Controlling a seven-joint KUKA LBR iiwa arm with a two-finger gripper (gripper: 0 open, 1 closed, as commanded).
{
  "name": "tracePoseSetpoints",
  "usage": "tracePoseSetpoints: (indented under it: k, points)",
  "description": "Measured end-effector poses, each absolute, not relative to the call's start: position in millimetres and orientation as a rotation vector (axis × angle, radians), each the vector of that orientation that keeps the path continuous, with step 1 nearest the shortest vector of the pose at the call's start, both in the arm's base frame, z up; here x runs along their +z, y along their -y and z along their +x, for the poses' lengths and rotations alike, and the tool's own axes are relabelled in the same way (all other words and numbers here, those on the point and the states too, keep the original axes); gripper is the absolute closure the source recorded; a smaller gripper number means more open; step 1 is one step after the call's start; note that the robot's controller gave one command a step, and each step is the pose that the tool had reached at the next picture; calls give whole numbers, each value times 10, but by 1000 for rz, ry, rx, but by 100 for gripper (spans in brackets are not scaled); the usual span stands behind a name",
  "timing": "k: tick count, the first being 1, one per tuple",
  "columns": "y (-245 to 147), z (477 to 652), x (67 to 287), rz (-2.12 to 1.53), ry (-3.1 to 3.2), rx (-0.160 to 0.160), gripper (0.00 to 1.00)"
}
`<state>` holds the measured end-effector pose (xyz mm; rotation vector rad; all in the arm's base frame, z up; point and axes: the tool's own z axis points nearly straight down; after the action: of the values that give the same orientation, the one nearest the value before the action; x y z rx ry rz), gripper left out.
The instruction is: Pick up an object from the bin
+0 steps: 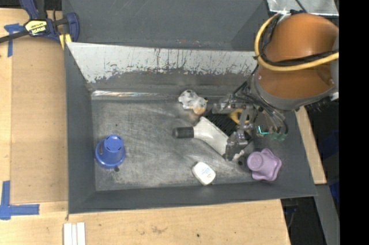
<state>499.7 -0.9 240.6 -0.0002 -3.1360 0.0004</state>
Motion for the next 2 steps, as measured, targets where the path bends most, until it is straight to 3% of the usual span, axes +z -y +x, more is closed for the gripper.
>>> tracePoseSetpoints:
  k: [1,2]
  points:
    - [10,5012,2450,0,3145,0,0]
    - [150,5146,1783,-143,3145,-1,0]
